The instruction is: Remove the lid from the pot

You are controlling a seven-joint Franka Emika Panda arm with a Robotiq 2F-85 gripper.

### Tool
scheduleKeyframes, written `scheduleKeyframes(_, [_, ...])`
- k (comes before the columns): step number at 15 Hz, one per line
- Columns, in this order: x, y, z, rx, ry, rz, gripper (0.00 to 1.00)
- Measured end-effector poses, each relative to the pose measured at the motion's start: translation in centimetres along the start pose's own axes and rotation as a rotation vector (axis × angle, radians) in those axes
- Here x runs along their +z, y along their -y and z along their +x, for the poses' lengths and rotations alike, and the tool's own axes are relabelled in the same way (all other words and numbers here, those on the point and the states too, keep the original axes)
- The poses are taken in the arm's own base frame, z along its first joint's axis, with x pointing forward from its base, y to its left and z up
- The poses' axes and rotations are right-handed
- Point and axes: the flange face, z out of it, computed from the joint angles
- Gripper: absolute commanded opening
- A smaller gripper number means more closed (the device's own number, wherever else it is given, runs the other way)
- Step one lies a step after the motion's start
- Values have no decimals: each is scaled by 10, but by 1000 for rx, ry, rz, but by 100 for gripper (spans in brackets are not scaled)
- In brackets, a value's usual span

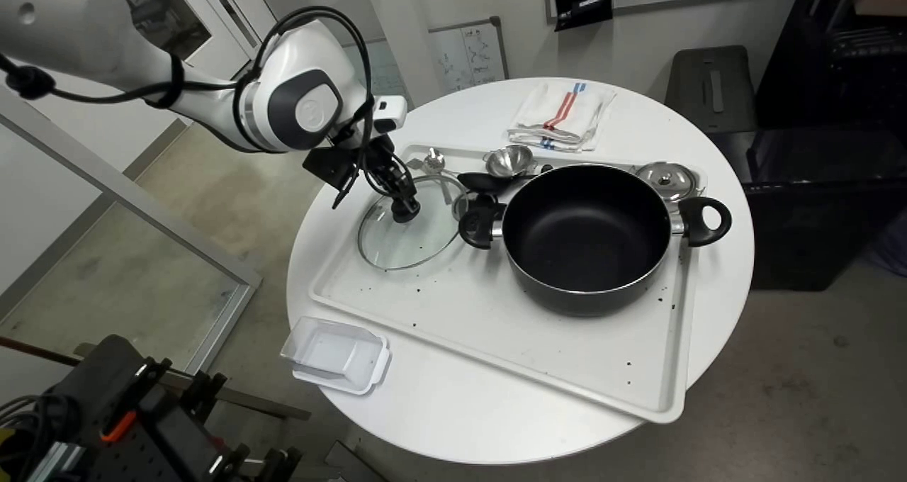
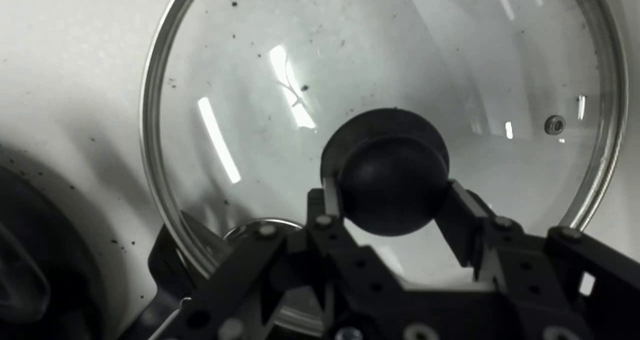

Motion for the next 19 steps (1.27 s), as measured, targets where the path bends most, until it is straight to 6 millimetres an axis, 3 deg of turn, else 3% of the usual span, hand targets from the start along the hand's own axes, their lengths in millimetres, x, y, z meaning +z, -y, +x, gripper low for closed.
scheduleKeyframes(3, [6, 14, 1, -34, -10, -11, 25])
scheduleKeyframes(8, [10, 18, 2, -91, -14, -18, 25])
scheduleKeyframes(9, [10, 18, 3, -100, -14, -18, 31])
scheduleKeyframes(10, [10, 18, 3, -107, -14, -17, 75])
scheduleKeyframes(11, [10, 18, 3, -113, -14, -18, 76])
scheduleKeyframes(14, [10, 21, 3, -119, -14, -14, 96])
scheduleKeyframes(19, [-13, 27, 4, -124, -43, 4, 100])
